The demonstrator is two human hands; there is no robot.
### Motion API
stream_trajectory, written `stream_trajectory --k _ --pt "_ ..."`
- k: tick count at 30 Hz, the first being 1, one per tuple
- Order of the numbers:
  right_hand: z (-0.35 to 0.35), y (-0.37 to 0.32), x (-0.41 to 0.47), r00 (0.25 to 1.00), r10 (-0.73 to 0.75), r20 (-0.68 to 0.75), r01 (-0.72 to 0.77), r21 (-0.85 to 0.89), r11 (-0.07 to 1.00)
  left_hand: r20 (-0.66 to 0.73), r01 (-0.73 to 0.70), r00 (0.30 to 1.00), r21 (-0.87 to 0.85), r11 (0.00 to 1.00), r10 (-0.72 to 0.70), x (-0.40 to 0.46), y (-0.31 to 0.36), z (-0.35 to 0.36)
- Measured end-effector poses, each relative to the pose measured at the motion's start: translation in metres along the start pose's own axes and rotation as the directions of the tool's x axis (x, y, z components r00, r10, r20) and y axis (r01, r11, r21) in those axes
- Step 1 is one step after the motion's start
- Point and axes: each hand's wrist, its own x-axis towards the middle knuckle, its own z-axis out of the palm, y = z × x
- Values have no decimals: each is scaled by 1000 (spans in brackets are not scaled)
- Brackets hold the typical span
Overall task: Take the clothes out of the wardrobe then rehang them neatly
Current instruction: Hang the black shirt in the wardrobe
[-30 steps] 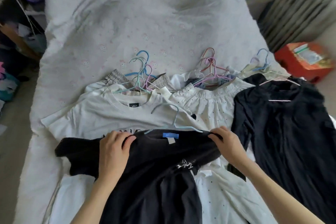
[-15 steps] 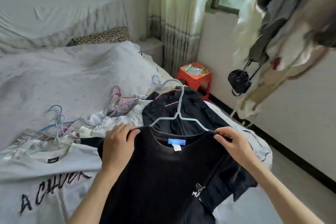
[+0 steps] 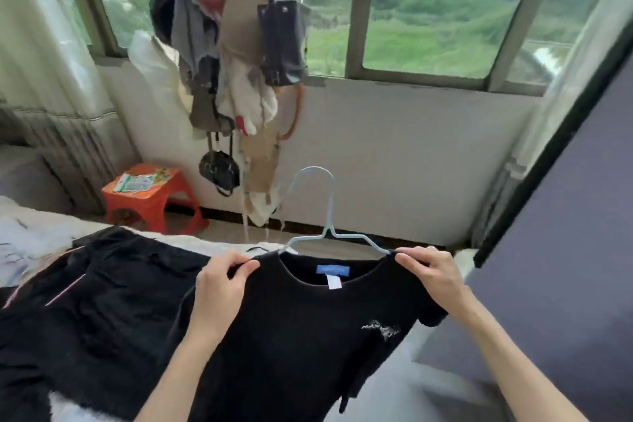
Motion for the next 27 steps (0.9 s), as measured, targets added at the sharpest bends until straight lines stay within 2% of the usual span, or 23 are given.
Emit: stream_trajectory --k 3,6,10,12,14,16,18,21,24,27 --pt "-50 20 -17 975 92 -200 -84 47 995 153 -78 984 -60 995 86 21 36 55" --pt "-96 23 -36 888 137 -439 -124 58 991 273 -109 951 -140 984 144 45 72 105" --pt "-141 18 -77 685 189 -704 -154 115 981 420 -138 875 -264 955 243 57 118 153" --pt "-155 13 -99 578 123 -807 -151 42 988 451 -173 840 -307 936 303 56 139 170" --pt "-163 13 -118 552 15 -834 -179 -101 979 471 -197 806 -355 914 357 52 158 183" --pt "-166 19 -135 600 -18 -800 -260 -216 941 499 -189 771 -414 890 396 47 173 196" --pt "-169 24 -154 596 9 -803 -353 -252 901 530 -189 726 -459 868 438 39 188 209" --pt "-185 28 -184 527 84 -846 -497 -226 838 553 -218 670 -491 843 495 22 213 233" --pt "-208 44 -216 547 165 -821 -683 -324 654 579 -227 616 -519 824 535 -3 243 260" --pt "-230 54 -249 463 259 -847 -769 -240 592 597 -232 556 -557 798 579 -28 269 285"
